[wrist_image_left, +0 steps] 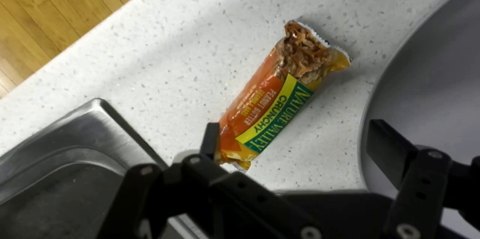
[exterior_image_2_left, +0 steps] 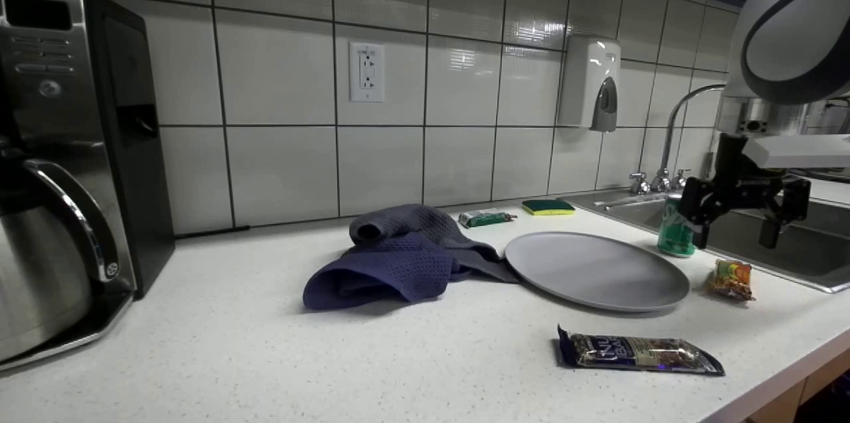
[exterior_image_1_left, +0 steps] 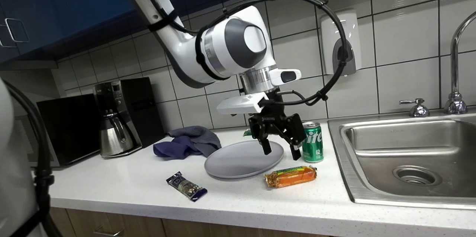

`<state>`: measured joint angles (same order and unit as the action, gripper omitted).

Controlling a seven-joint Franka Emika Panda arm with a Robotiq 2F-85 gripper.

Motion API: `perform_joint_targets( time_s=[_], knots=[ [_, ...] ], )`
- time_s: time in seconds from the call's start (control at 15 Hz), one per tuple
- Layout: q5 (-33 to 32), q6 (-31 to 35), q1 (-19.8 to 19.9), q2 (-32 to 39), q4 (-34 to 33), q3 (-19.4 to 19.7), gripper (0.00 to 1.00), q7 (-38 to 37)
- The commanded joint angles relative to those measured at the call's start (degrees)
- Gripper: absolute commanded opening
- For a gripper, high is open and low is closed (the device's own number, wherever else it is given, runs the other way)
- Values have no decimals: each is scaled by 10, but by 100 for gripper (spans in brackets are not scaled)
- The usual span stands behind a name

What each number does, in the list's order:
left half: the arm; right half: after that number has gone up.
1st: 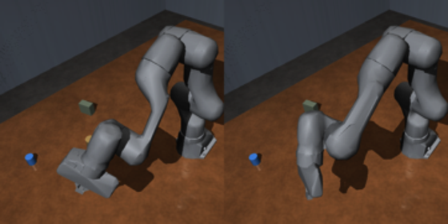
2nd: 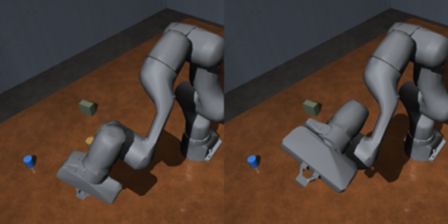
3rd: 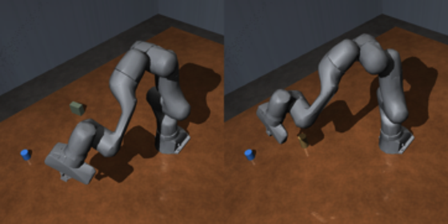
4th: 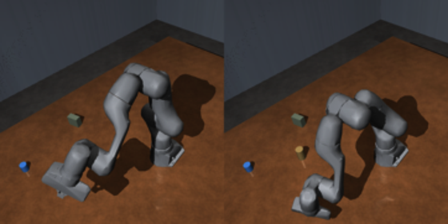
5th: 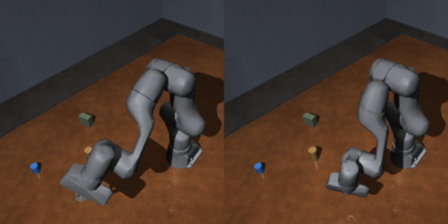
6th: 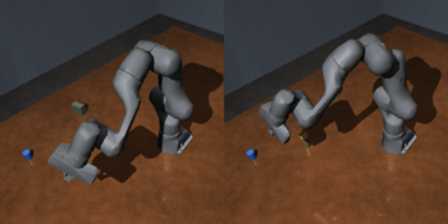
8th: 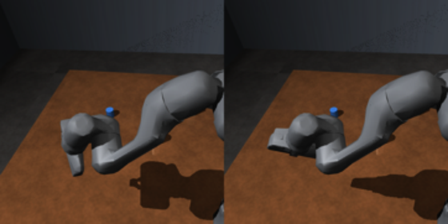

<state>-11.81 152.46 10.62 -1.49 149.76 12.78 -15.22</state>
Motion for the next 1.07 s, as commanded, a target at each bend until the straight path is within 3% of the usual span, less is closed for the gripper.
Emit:
perform_joint_targets(
  time_s=[0.0,0.47,0.67,0.73,1.0],
  knots=[
    [24,24,12,-14,24,0,100,-29],
    [63,22,22,0,23,8,100,-66],
    [73,18,21,1,26,9,100,-11],
    [61,12,21,5,17,7,100,-45],
    [60,12,20,7,19,8,100,-32]
  ],
)
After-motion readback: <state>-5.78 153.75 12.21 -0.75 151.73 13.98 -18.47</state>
